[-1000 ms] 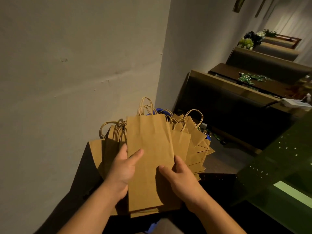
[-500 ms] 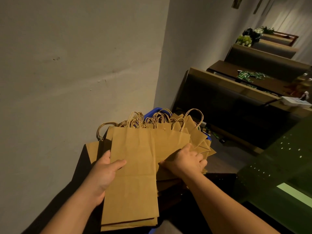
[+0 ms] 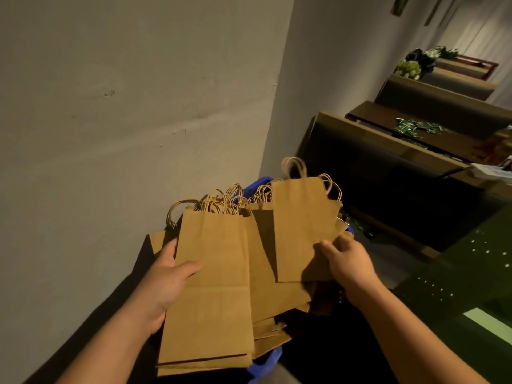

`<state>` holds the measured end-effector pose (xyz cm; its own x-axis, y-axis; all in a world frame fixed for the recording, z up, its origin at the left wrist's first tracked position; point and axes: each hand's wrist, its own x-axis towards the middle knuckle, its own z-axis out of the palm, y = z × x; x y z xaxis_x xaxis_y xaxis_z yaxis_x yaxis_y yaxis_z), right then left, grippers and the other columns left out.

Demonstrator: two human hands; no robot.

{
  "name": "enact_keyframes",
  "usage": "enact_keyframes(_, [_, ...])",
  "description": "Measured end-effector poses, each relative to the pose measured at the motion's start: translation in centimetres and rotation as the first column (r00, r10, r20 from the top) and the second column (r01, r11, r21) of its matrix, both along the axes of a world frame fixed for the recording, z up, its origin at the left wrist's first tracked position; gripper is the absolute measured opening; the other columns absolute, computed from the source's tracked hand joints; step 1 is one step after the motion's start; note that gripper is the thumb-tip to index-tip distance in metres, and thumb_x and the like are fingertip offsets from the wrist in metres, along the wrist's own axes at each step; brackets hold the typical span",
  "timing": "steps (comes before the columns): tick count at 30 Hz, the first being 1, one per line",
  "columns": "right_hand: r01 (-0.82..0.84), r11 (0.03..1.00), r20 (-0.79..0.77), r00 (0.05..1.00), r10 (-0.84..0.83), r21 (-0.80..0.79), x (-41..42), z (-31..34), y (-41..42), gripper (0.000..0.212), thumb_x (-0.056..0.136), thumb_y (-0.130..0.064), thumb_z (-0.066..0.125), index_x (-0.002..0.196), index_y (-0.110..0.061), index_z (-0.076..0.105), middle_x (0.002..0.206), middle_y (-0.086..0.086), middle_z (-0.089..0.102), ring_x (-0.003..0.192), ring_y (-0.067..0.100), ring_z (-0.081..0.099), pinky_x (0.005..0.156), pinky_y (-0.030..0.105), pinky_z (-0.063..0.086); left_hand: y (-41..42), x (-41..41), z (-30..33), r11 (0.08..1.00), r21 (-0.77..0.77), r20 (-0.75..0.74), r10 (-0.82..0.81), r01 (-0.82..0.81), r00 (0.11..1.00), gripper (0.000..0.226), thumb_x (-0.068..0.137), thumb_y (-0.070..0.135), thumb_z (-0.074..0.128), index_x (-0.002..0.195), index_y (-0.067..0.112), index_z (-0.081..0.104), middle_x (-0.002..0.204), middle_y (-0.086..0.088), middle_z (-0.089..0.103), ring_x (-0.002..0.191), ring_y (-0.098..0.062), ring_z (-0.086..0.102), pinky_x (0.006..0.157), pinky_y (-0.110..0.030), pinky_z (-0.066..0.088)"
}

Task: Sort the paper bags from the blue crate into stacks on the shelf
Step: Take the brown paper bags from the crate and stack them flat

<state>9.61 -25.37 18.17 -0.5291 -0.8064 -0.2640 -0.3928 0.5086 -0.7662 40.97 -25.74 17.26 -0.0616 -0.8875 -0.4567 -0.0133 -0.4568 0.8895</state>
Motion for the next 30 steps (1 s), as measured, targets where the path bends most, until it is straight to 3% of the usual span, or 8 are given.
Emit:
enact_keyframes(3, [0.078,0.992,0.138,0.988,-0.064,-0.096,-0.5,0.6,0.8,0.025,0.103,-0.04,0.057,0.119,-0.021,0.062,0.107,0.001,0.071,0.097,0.024,0.071,0.089,0.052,0.061,0.0,-0.2,0.1,0.998,-0.047,-0.037,-0.043,0.042,0.998,0.082,0.099,0.009,0.062,0.152,0.06,0.026,0.127,0.012,0.06,0.112,-0.024,0.066,0.081,-0.045,0.058])
enact_keyframes(6, [0.103,0.984,0.186,0.98,-0.076,-0.142,-0.9,0.8,1.5,0.028,0.103,-0.04,0.056,0.126,-0.025,0.062,0.111,-0.002,0.072,0.1,0.022,0.072,0.092,0.052,0.06,0.0,-0.5,0.5,0.992,-0.068,0.044,-0.099,0.102,0.994,0.053,0.101,0.01,0.059,0.13,0.054,0.061,0.124,0.016,0.062,0.104,-0.018,0.068,0.074,-0.036,0.059])
enact_keyframes(9, [0.144,0.966,0.219,0.971,-0.096,-0.214,-1.5,1.4,2.1,0.014,0.105,-0.038,0.055,0.113,-0.031,0.063,0.107,-0.002,0.073,0.098,0.022,0.072,0.09,0.053,0.059,-0.4,0.0,0.6,0.995,-0.047,0.073,-0.083,0.086,0.994,0.04,0.1,0.01,0.061,0.111,0.046,0.074,0.116,0.002,0.073,0.096,-0.026,0.075,0.079,-0.046,0.062])
enact_keyframes(15, [0.272,0.873,0.304,0.94,-0.152,-0.405,-1.8,3.3,2.9,0.017,0.105,-0.036,0.056,0.118,-0.028,0.064,0.106,-0.001,0.071,0.098,0.023,0.07,0.081,0.051,0.061,-0.5,0.8,0.7,0.997,-0.025,0.08,-0.068,0.071,0.994,0.037,0.1,0.002,0.058,0.112,0.032,0.075,0.087,0.003,0.08,0.085,-0.031,0.077,0.075,-0.044,0.062])
enact_keyframes(21, [0.281,0.857,0.405,0.909,-0.094,-0.433,-0.5,4.7,2.8,0.018,0.104,-0.036,0.056,0.116,-0.027,0.067,0.103,-0.002,0.073,0.096,0.02,0.07,0.068,0.038,0.055,-0.2,0.0,0.9,0.998,-0.028,0.05,-0.059,0.06,0.997,0.037,0.1,0.006,0.06,0.108,0.037,0.077,0.101,-0.005,0.08,0.09,-0.031,0.077,0.077,-0.048,0.063])
enact_keyframes(24, [0.268,0.857,0.435,0.899,-0.058,-0.44,0.4,5.2,2.6,0.012,0.104,-0.037,0.056,0.108,-0.032,0.067,0.103,-0.002,0.074,0.101,0.024,0.07,0.085,0.048,0.058,-0.1,-0.2,1.4,0.995,-0.068,0.033,-0.07,0.072,0.997,0.037,0.1,0.008,0.06,0.112,0.04,0.074,0.108,-0.004,0.077,0.091,-0.027,0.077,0.072,-0.045,0.062])
enact_keyframes(26, [0.253,0.849,0.44,0.898,-0.028,-0.463,1.2,5.7,2.5,0.013,0.104,-0.036,0.055,0.109,-0.032,0.067,0.103,-0.002,0.075,0.099,0.023,0.071,0.082,0.044,0.058,0.0,-0.4,1.7,0.991,-0.092,0.051,-0.087,0.092,0.995,0.04,0.1,0.011,0.06,0.111,0.047,0.073,0.116,0.001,0.074,0.102,-0.026,0.074,0.084,-0.05,0.062])
enact_keyframes(30, [0.197,0.878,0.516,0.854,0.066,-0.437,2.7,6.2,2.5,0.017,0.104,-0.032,0.056,0.116,-0.026,0.067,0.095,-0.003,0.079,0.092,0.022,0.076,0.078,0.041,0.057,0.5,-1.0,2.1,0.991,-0.106,0.031,-0.078,0.081,0.996,0.035,0.102,0.025,0.058,0.11,0.056,0.072,0.134,0.009,0.065,0.132,-0.023,0.055,0.114,-0.058,0.04])
